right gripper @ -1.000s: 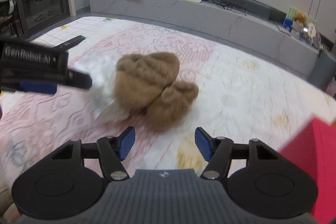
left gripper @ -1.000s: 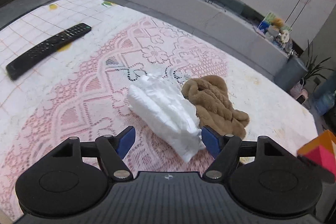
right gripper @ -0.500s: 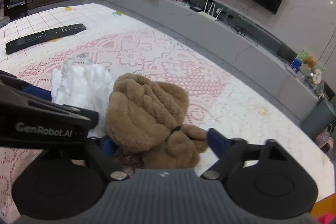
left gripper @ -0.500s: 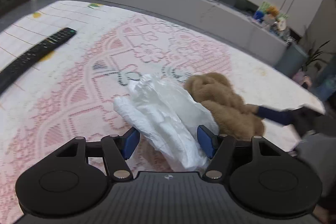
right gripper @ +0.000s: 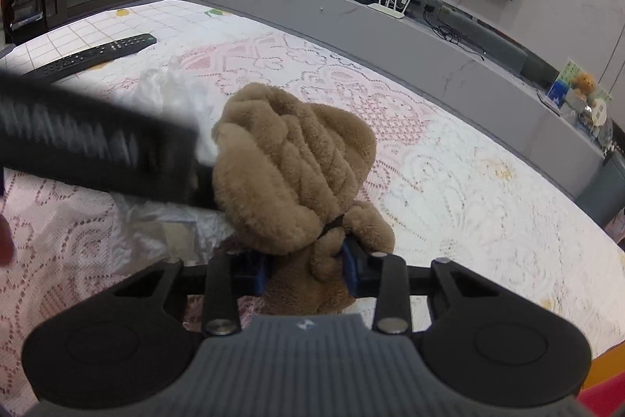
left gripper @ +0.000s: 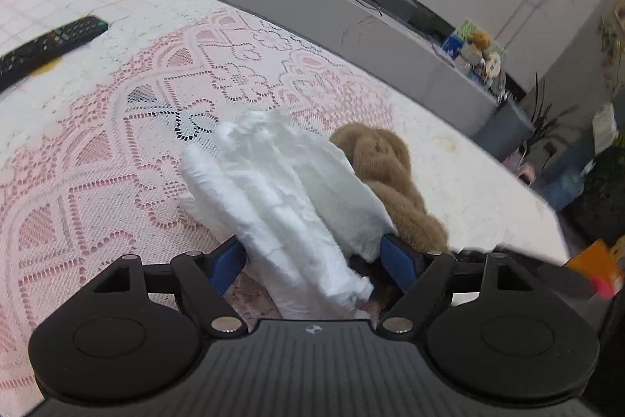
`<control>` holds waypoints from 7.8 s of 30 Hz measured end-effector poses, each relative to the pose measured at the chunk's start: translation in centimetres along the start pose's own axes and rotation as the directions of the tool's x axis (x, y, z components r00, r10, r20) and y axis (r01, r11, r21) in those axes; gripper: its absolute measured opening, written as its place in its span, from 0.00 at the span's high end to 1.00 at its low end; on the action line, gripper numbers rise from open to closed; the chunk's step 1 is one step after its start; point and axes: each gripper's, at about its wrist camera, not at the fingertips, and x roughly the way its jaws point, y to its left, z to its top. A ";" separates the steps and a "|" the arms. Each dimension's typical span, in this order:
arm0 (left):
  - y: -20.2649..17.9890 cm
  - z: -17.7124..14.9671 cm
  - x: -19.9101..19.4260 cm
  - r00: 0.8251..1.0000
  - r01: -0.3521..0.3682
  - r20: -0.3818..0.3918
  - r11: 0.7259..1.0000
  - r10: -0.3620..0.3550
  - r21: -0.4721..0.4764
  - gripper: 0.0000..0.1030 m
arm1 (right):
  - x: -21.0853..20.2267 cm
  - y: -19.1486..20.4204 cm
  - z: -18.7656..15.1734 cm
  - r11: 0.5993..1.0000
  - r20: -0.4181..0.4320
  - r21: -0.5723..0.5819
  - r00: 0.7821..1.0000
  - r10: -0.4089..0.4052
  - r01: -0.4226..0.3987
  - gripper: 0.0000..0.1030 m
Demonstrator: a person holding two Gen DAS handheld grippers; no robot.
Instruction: Organize soft objects
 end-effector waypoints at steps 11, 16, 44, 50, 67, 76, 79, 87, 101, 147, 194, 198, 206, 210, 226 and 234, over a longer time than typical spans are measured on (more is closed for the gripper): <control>0.6 0.1 -0.7 0.999 -0.042 0.026 0.999 0.042 0.026 0.90 | -1.3 -0.1 0.7 1.000 0.001 0.025 1.000 -0.007 0.007 0.69; -0.3 -0.1 -2.4 0.997 -0.043 0.069 0.996 0.038 0.073 0.91 | -3.2 -0.2 0.5 0.998 0.018 0.062 1.000 -0.008 0.007 0.70; -9.0 -10.9 -19.4 0.950 0.175 0.195 0.932 -0.245 0.318 0.91 | -28.3 -1.0 -12.7 0.876 0.258 0.472 0.966 -0.023 -0.105 0.70; -14.6 -11.8 -19.6 0.925 0.263 0.153 0.878 -0.347 0.400 0.91 | -33.2 -4.3 -16.3 0.818 0.297 0.571 0.946 -0.126 -0.070 0.70; -30.8 -12.3 -15.2 0.877 0.368 0.042 0.724 -0.479 0.583 0.91 | -39.0 -16.4 -23.1 0.723 0.242 0.688 0.920 -0.309 0.062 0.69; -35.5 -12.1 -9.3 0.927 0.311 -0.038 0.710 -0.372 0.632 0.91 | -35.0 -23.8 -22.9 0.714 0.133 0.695 0.961 -0.244 0.085 0.69; -35.9 -12.0 -6.9 0.942 0.304 -0.086 0.713 -0.325 0.633 0.91 | -33.1 -25.9 -22.7 0.709 0.075 0.698 0.974 -0.212 0.101 0.69; -37.7 -13.9 -2.7 0.973 0.214 -0.104 0.641 -0.206 0.737 0.91 | -28.8 -28.6 -22.3 0.730 -0.068 0.656 0.978 -0.196 0.192 0.69; -38.1 -15.5 1.5 0.986 0.164 -0.156 0.582 -0.065 0.796 0.91 | -24.3 -29.9 -21.7 0.787 -0.196 0.544 0.956 -0.219 0.292 0.67; -35.7 -12.9 -10.6 0.956 0.267 -0.146 0.540 -0.256 0.798 0.05 | -36.3 -23.7 -22.8 0.730 -0.045 0.623 0.944 -0.326 0.282 0.29; -15.0 -20.1 -22.7 0.954 -0.100 0.289 0.821 -0.081 0.562 0.05 | -38.8 -0.5 -22.5 0.759 0.090 0.576 0.900 -0.426 0.302 0.04; -14.7 -20.5 -22.5 0.953 -0.105 0.295 0.827 -0.076 0.553 0.05 | -38.0 0.2 -22.4 0.772 0.074 0.555 0.907 -0.415 0.309 0.04; -14.5 -20.6 -22.4 0.955 -0.101 0.288 0.827 -0.076 0.553 0.05 | -37.9 0.4 -22.5 0.767 0.065 0.561 0.907 -0.417 0.312 0.04; -14.5 -20.6 -22.4 0.953 -0.105 0.292 0.828 -0.073 0.551 0.05 | -38.0 0.6 -22.4 0.770 0.067 0.558 0.907 -0.415 0.311 0.04; -14.4 -20.6 -22.9 0.951 -0.108 0.299 0.829 -0.074 0.549 0.05 | -38.2 0.7 -22.4 0.775 0.075 0.551 0.906 -0.417 0.311 0.04; -14.4 -20.6 -23.0 0.952 -0.107 0.296 0.829 -0.074 0.549 0.05 | -38.3 0.8 -22.4 0.775 0.075 0.551 0.906 -0.416 0.310 0.04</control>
